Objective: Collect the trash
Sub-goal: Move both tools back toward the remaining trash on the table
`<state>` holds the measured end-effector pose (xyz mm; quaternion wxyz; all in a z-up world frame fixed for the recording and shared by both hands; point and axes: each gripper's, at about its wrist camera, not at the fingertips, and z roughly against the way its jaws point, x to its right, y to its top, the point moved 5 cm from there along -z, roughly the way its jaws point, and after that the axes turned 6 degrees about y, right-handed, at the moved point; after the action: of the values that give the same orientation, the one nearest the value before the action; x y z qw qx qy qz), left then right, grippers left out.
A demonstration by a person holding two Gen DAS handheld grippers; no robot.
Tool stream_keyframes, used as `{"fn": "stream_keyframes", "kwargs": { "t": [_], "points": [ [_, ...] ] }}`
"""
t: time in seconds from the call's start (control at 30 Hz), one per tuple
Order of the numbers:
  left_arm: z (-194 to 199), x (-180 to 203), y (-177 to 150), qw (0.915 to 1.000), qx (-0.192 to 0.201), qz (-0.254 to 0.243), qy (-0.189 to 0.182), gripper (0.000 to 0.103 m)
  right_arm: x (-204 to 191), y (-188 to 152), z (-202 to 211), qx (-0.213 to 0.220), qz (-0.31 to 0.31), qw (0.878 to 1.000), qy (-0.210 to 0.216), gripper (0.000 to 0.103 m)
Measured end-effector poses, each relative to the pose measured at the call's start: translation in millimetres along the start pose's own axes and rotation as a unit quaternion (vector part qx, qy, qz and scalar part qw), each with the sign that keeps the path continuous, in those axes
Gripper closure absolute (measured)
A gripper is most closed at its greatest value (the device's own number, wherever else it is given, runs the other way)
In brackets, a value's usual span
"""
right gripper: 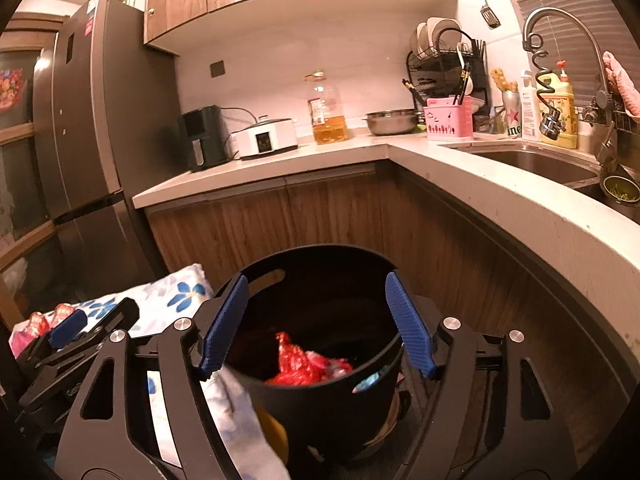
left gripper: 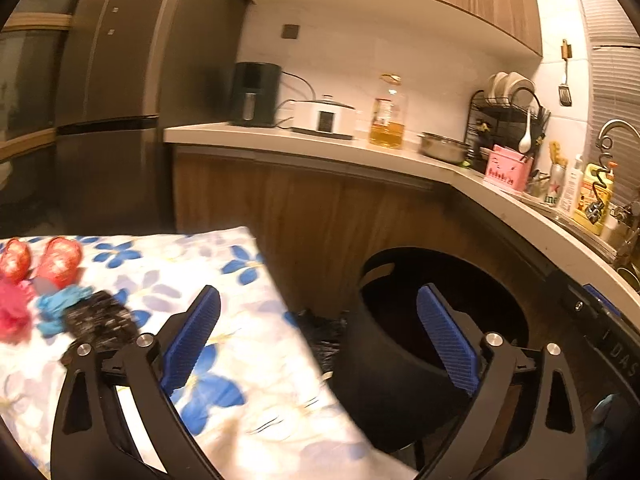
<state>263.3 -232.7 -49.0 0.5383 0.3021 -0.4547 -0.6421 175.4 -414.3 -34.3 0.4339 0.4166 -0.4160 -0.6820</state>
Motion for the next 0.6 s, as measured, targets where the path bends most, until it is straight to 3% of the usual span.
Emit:
{"fn": "stream_keyframes", "kwargs": {
  "t": [0.6],
  "points": [
    [79.9,-104.6,-28.8,0.9948,0.016,0.020,0.098,0.008,-75.4,-34.4,47.2,0.002,0.017,0.999,0.036,0.032]
  ]
}}
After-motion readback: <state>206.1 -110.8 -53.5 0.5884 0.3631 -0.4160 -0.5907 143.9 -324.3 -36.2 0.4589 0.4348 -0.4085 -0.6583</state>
